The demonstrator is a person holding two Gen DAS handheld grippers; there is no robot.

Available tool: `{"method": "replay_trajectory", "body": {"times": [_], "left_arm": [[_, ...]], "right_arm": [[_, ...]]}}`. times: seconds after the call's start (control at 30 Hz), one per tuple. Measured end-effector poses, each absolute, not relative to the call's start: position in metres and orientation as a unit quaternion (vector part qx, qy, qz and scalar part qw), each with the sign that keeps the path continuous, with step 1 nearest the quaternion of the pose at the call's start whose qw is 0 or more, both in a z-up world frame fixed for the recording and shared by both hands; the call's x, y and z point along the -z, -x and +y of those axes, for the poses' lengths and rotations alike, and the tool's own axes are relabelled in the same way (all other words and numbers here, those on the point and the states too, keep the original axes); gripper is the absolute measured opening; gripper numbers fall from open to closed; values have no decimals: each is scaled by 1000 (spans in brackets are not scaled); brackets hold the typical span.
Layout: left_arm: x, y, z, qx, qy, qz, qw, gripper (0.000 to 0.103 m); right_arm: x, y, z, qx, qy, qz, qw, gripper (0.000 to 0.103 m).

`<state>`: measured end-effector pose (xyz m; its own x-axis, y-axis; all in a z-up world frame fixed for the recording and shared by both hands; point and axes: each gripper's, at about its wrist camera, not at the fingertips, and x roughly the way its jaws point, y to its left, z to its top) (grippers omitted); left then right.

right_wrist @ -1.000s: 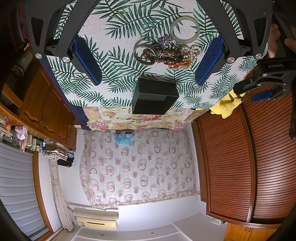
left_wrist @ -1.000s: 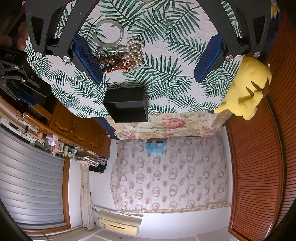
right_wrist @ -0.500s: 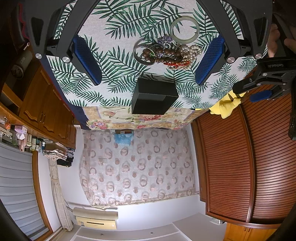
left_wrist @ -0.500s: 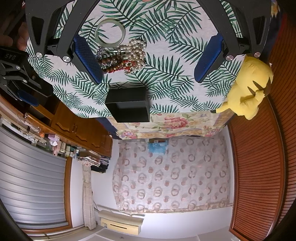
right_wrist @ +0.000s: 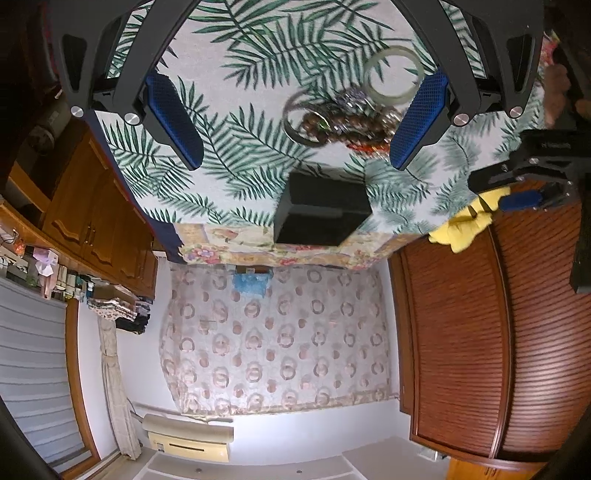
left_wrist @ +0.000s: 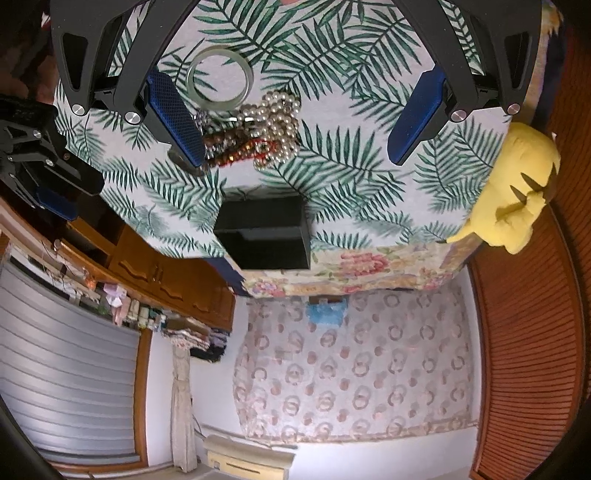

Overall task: Organize jewelry
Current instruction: 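Grasp the red string bracelet with the left tool while the right tool reaches the silver bangle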

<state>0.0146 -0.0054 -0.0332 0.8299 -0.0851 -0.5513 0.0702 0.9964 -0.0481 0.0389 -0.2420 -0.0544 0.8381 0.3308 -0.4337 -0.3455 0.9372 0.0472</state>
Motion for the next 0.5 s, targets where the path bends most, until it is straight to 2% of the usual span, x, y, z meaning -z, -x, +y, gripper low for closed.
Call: {"method": "replay_trajectory", "body": {"times": [0.43,0.5], "left_arm": [[69,-40,-18,102,9,339,935,95],[74,-46,-22,114,6,346,931,91]], "right_arm": [[99,-60,-250,-191,17,280,941,99],[105,-64,-249,-195,18,289,937,96]]}}
